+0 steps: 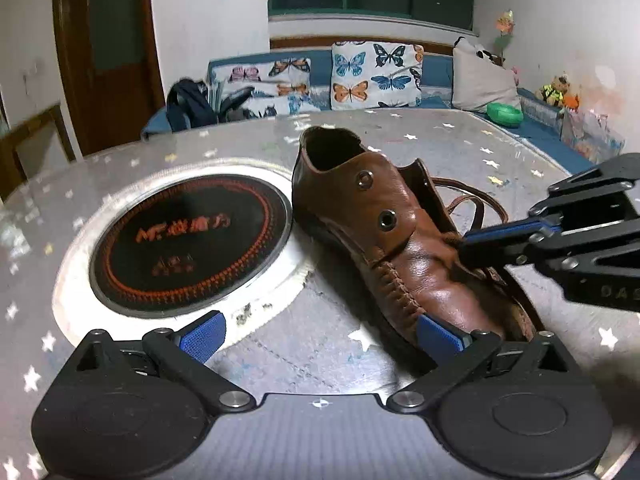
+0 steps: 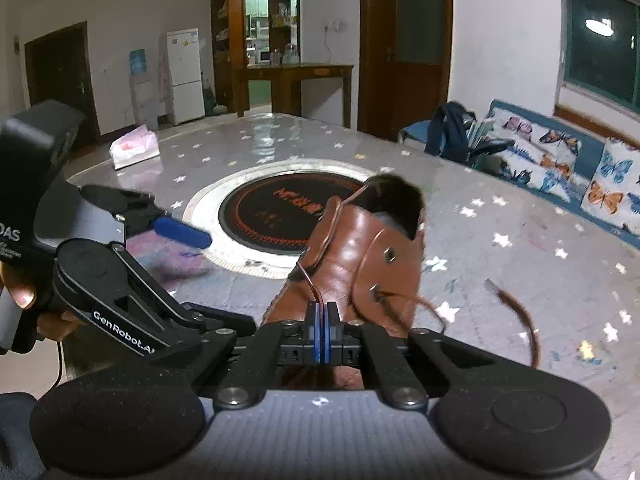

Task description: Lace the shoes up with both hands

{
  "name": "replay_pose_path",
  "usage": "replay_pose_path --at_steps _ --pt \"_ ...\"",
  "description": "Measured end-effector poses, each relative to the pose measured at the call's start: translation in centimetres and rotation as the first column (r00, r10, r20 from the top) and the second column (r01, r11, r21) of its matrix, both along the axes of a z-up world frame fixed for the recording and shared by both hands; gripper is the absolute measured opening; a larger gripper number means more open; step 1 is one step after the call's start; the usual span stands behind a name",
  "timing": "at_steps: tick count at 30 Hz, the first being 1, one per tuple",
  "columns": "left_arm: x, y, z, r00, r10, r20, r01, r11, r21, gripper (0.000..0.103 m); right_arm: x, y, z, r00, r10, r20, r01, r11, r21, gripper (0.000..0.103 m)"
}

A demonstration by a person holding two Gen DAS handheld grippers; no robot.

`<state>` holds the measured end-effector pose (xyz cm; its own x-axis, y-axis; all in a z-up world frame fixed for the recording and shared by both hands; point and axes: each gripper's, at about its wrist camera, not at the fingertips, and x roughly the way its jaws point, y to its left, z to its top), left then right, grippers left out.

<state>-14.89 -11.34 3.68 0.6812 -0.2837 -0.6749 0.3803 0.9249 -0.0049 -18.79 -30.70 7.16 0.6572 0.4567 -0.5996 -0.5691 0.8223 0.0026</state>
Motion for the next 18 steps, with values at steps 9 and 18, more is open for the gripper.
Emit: replay_pose_path --at_steps 9,18 --pt "1.2 0.8 -1.0 0.992 0.096 -0.077 -0.094 0.995 0.028 0.103 -0.4 -2.4 2.1 0.995 -0.063 0.083 0.064 0.998 -0.022 0.001" --pt "2.0 0.7 -1.7 0.981 0.169 -0.099 -0.157 0.980 0.118 0.103 -0.5 -5.3 5.0 0.969 -0.123 0.215 0.141 0.987 -0.072 0.001"
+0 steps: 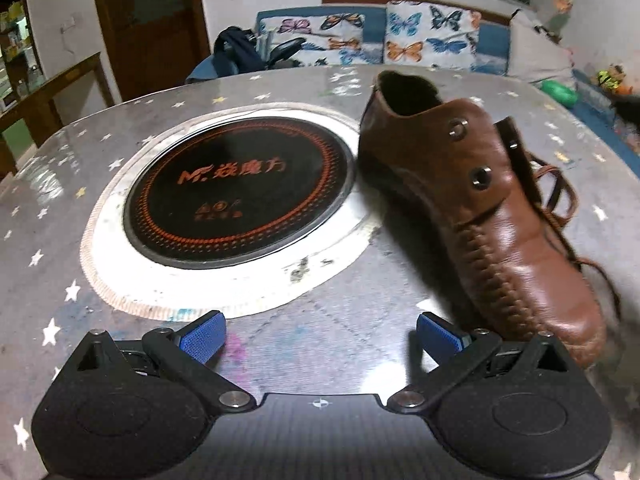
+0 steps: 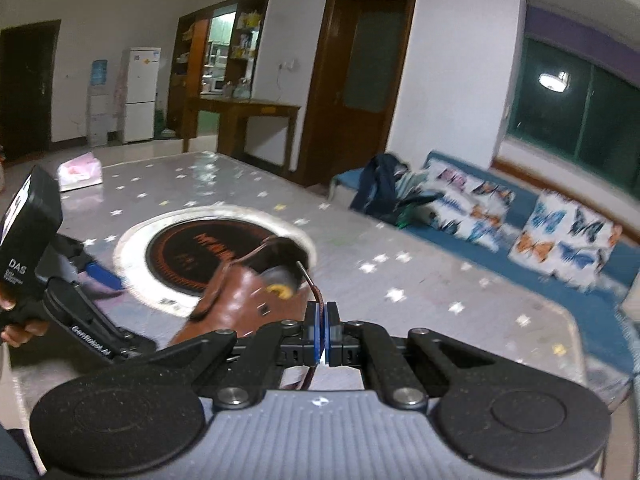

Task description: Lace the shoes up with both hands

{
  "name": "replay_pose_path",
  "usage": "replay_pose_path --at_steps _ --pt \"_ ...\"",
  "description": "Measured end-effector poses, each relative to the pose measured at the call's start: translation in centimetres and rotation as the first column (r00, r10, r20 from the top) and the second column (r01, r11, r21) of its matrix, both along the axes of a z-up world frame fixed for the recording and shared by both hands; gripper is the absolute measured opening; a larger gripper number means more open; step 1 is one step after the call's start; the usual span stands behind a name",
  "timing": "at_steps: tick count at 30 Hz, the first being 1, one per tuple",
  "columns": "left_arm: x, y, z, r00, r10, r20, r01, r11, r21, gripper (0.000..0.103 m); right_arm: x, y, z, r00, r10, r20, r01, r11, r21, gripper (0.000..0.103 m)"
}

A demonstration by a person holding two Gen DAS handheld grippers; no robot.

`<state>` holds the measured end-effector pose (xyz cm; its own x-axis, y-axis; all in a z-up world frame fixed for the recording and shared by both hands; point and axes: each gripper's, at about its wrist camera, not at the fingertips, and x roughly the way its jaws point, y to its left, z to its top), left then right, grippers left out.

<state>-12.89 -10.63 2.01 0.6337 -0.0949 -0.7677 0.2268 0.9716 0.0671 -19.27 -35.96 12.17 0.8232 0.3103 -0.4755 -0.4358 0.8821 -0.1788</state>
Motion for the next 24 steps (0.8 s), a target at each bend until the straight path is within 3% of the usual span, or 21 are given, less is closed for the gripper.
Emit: replay_pose_path --at_steps 5,10,24 --pt "0.4 0.4 0.1 1.000 0.021 -0.014 -0.021 0.999 -0.025 0.103 0.0 -1.3 2.2 0.996 -0.030 0.087 0.034 0.998 -0.045 0.002" --pt "0.8 0.2 0.1 0.999 0.033 -0.024 -0.033 0.999 0.006 0.103 -0.1 -2.3 4.6 0.980 -0.053 0.192 0.071 0.994 -0.087 0.001" --pt "1.1 0.0 0.2 0.999 0.040 -0.002 -0.040 0.998 0.041 0.103 -1.2 -3.7 8.5 0.904 -0.092 0.418 0.181 0.967 -0.179 0.001"
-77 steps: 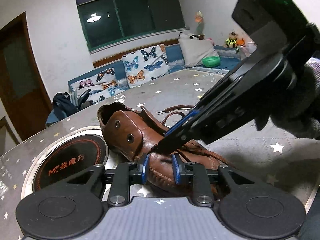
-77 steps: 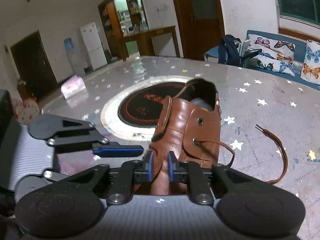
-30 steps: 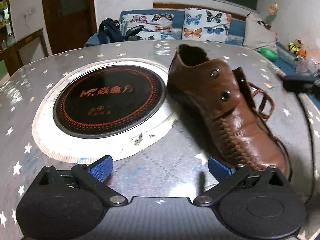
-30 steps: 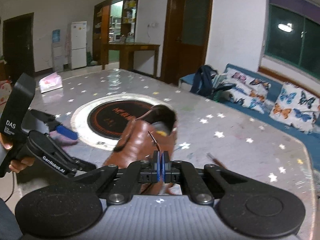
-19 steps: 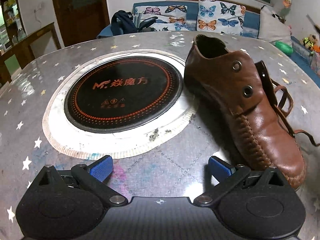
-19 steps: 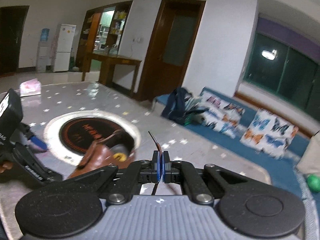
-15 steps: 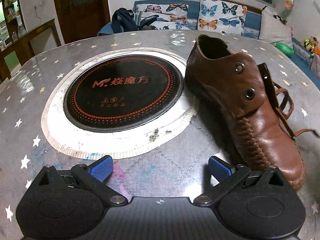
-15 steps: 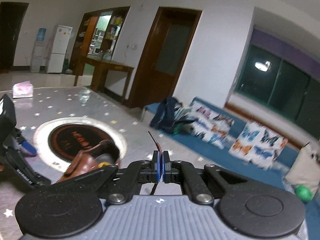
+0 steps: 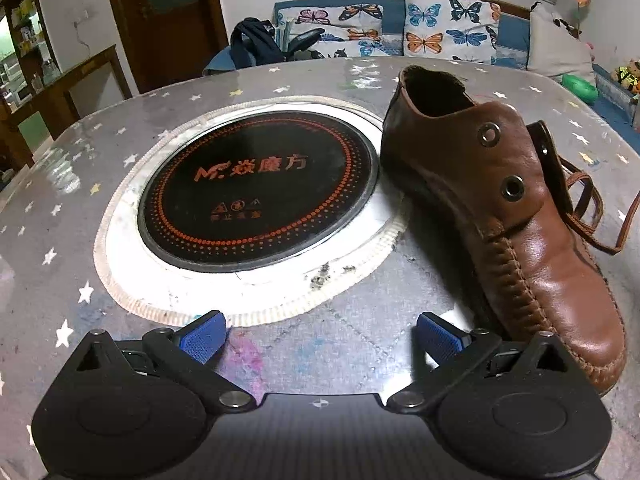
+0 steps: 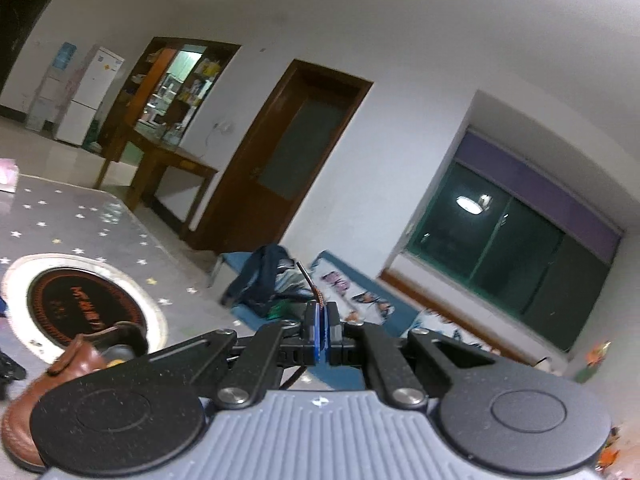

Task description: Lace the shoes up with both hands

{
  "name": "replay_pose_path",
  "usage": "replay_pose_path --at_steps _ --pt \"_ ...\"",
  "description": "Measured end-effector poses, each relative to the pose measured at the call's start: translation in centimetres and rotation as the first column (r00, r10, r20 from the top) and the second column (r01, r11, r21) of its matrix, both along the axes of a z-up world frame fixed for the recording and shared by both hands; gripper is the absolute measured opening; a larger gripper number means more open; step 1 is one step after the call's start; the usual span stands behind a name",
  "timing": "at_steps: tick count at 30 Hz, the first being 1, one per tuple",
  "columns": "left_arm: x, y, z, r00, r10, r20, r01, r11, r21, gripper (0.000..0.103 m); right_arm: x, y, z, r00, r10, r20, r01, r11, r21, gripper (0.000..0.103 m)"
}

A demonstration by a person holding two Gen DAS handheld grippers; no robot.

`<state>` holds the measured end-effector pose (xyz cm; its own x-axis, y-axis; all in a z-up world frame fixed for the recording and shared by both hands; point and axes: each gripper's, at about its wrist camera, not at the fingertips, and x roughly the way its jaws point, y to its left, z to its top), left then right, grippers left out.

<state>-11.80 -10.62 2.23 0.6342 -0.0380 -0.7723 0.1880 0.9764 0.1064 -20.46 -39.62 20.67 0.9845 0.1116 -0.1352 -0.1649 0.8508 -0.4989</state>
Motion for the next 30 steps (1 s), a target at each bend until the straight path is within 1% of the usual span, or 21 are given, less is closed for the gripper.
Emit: replay_pose_path --at_steps 5,12,15,19,22,24,30 --pt "0.0 -0.1 0.4 1.000 -0.008 0.009 0.008 1.000 0.002 0.103 -0.2 -0.9 0.9 0.997 -0.050 0.065 0.052 0.998 -0.027 0.001" --pt "0.3 0.0 0.6 1.000 -0.003 -0.003 0.003 1.000 -0.015 0.103 -0.3 -2.0 1.5 0.988 -0.101 0.119 0.109 0.992 -0.061 0.001" --pt "0.3 -0.2 0.7 1.000 -0.010 -0.004 0.010 1.000 -0.027 0.103 0.2 -2.6 1.3 0.982 -0.132 0.134 0.143 0.987 -0.076 0.001" --pt "0.3 -0.2 1.0 1.000 -0.016 -0.008 0.016 0.999 -0.047 0.103 0.6 -3.1 0.7 0.980 -0.152 0.125 0.163 0.983 -0.081 0.001" --pt "0.4 -0.1 1.5 1.000 -0.021 -0.006 0.021 0.997 -0.080 0.103 0.9 -3.3 0.0 0.981 -0.159 0.109 0.169 0.982 -0.086 0.001" --pt "0.3 -0.1 2.1 1.000 -0.028 0.006 0.028 0.994 -0.104 0.103 1.1 -3.3 -0.5 0.983 -0.157 0.091 0.165 0.983 -0.083 0.001" --pt "0.0 -0.6 4.1 0.998 -0.044 0.052 0.051 0.989 -0.141 0.103 1.5 -2.6 -2.2 0.992 -0.123 0.026 0.125 0.989 -0.077 0.002"
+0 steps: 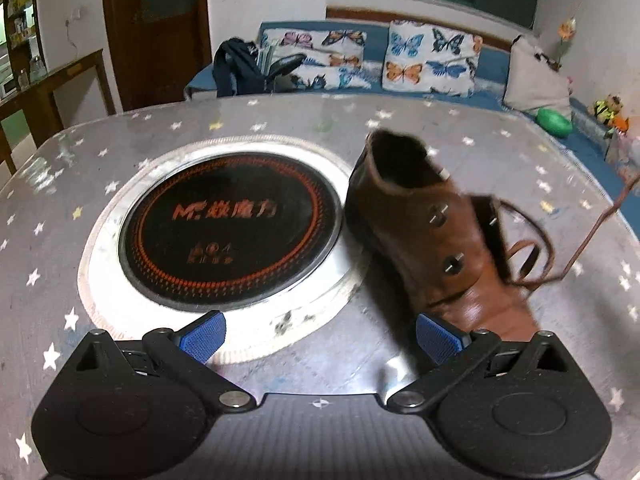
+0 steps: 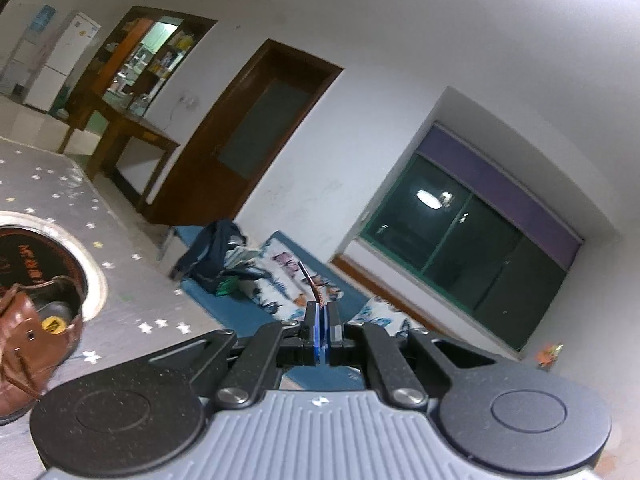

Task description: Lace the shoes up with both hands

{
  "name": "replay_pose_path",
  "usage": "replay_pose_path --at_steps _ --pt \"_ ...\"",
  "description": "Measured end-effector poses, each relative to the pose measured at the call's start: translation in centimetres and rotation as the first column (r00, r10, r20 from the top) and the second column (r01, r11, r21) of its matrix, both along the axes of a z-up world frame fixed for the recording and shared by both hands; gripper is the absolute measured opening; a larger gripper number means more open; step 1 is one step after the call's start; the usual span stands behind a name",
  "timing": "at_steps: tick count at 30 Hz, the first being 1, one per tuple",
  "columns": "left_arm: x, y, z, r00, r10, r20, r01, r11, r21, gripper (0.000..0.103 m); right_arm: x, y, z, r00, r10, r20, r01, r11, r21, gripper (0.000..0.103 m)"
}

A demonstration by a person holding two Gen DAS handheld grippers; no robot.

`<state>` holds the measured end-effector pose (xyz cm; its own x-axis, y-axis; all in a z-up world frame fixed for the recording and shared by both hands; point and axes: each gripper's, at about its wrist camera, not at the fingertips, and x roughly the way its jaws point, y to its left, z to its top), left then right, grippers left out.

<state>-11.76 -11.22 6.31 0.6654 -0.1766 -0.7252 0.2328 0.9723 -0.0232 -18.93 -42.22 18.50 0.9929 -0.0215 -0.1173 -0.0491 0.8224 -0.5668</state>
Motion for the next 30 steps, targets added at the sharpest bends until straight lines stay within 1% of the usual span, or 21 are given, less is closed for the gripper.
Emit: replay_pose_path --at_steps 4,8,14,19,22,24,27,28,30 --pt "-0.1 -0.6 1.7 0.999 -0.014 0.038 0.015 0.999 -0.043 0.102 -0.1 1.1 -1.5 0.998 0.046 -0.051 -0.046 0.999 0.010 0.001" --pt "0.5 -1.5 2.9 0.999 -0.030 0.038 0.034 0.994 -0.099 0.100 -0.5 2.5 -3.1 0.990 0.097 -0.098 -0.094 0.995 0.030 0.001" --pt "1.7 -3.1 3.0 0.999 -0.007 0.033 0.010 0.995 -0.099 0.096 -1.2 4.0 -5.0 0.970 0.175 -0.171 -0.161 0.982 0.094 0.002" --pt "2.2 -3.8 2.8 1.000 0.014 0.028 -0.011 0.995 -0.094 0.096 -1.7 5.0 -6.1 0.952 0.222 -0.211 -0.196 0.971 0.135 0.001" --pt "2.6 -4.0 2.8 1.000 0.015 0.023 -0.013 0.995 -0.096 0.087 -2.1 5.3 -6.5 0.941 0.246 -0.232 -0.213 0.964 0.161 0.002" --pt "2.8 -3.9 2.7 1.000 0.017 0.010 -0.016 0.994 -0.108 0.077 -2.5 5.5 -6.9 0.935 0.260 -0.243 -0.222 0.960 0.171 0.002" --pt "3.3 -3.7 2.5 1.000 0.016 -0.013 -0.017 0.991 -0.130 0.065 -3.2 6.0 -7.6 0.920 0.287 -0.268 -0.242 0.952 0.188 0.002" --pt "3.4 -3.7 2.4 1.000 0.014 -0.022 -0.017 0.990 -0.139 0.063 -3.3 6.1 -7.8 0.914 0.296 -0.277 -0.249 0.949 0.192 0.002" --pt "3.6 -3.8 2.4 0.999 0.008 -0.040 -0.015 0.986 -0.164 0.053 -3.6 6.6 -8.3 0.899 0.320 -0.299 -0.269 0.943 0.198 0.002"
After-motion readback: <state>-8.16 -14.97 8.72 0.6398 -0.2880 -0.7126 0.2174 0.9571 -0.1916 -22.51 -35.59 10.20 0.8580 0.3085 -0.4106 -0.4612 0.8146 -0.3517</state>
